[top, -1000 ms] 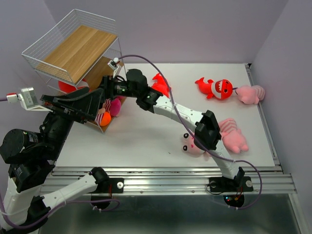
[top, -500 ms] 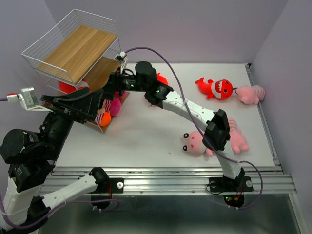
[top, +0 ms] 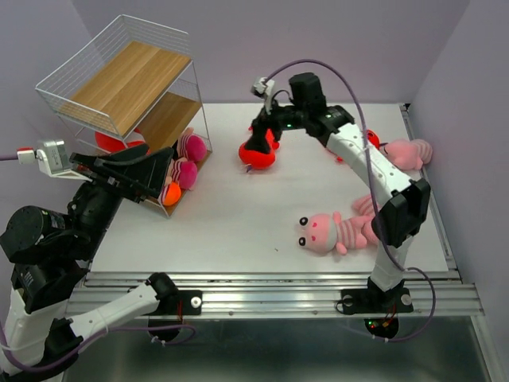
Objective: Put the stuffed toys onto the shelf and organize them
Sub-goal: Grab a stuffed toy with the right arm
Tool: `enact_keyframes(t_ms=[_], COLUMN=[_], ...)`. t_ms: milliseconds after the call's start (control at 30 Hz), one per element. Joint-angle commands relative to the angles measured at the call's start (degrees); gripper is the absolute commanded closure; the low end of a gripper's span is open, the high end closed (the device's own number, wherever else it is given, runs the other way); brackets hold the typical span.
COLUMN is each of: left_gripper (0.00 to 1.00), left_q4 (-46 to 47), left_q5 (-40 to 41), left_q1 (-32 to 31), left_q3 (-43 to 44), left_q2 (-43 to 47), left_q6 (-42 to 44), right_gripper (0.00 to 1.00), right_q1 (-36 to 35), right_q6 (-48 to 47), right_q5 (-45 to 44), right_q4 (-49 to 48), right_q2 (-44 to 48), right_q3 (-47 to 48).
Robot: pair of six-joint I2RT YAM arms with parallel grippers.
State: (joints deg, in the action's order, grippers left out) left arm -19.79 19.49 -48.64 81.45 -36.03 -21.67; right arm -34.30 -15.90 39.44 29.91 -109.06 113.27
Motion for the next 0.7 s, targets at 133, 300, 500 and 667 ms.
enact_keyframes(t_ms=[133, 300, 500, 667], left_gripper=[0.01, 0.01, 0.01, 0.01], left_q4=[1.42, 0.54, 0.46, -0.69], left_q5=[-3.22, -5.77, -5.78, -5.86], left_q1=[-0.05, -0.05, -0.05, -0.05], left_q3=[-0.07, 1.43, 1.43, 2.66], left_q2=[-0.61, -4.39, -6.24, -8.70], left_q6=[1.81, 1.89, 1.90, 2.25], right_gripper=[0.00, 0.00, 0.00, 0.00], right_q1=[12.68, 13.39, 12.68, 9.79], right_q6=[-8.02, -0.54, -1.23, -4.93], right_q5=[-6.03, -8.24, -12.27, -18.16], right_q4=[6.74, 3.32, -5.13, -7.23], right_q2=[3.86, -2.65, -10.98, -20.65], right_q3=[-12.45, -11.67, -5.30, 1.86])
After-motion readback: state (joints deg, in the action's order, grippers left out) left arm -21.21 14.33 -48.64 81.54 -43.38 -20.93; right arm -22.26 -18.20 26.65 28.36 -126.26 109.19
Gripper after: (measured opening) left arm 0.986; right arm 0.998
